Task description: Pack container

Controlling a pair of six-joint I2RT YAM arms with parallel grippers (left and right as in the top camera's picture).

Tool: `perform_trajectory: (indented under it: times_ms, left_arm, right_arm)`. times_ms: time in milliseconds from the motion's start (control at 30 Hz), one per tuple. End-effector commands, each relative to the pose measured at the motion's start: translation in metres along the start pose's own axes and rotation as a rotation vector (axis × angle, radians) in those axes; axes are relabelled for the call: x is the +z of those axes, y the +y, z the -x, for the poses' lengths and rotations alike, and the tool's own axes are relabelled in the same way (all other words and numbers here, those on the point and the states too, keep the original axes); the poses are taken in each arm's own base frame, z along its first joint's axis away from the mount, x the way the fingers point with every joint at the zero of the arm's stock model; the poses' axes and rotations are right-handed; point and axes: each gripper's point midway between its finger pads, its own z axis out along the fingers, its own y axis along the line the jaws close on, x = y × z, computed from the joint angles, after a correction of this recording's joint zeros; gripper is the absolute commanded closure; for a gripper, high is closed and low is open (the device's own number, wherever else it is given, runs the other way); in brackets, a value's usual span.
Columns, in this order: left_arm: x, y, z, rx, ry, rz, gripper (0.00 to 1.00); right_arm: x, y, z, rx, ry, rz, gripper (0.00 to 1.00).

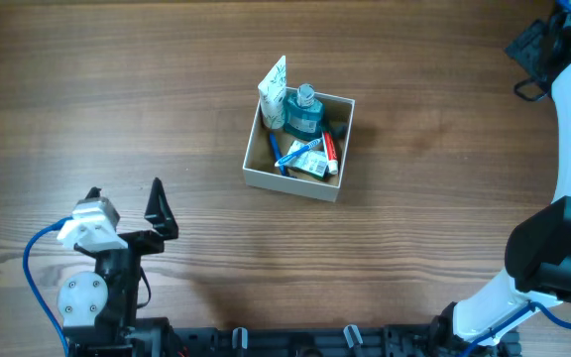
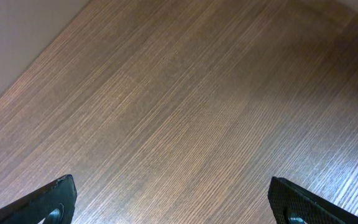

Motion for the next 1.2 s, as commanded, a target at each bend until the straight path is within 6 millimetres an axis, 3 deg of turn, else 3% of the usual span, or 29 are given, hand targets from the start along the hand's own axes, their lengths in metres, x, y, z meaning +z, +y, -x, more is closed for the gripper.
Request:
perform_trajectory:
  times_ms: [0,200,500,667,1167]
  left_arm:
    - [-0.001,-0.008,-0.008,0.079,0.015,-0.056,0.0]
    - [-0.005,-0.019,-0.018,0.211,0.011,-0.134,0.0]
    - [-0.008,-0.024,-0.019,0.212,-0.013,-0.162,0.0]
    - [-0.011,-0.037,-0.017,0.201,-0.023,-0.237,0.0]
    - [0.007,-0.034,-0.025,0.161,-0.17,-0.246,0.0]
  right_arm:
    - [0.004,-0.004,-0.001,-0.011,-0.004,-0.026,0.0]
    - [0.004,-0.004,-0.001,-0.01,-0.004,-0.026,0.0]
    - [0.004,-0.004,-0.001,-0.011,-0.004,-0.026,0.0]
    - [0.004,-0.004,-0.001,-0.01,-0.004,-0.026,0.0]
    - [0.004,-0.004,-0.001,-0.011,-0.004,-0.026,0.0]
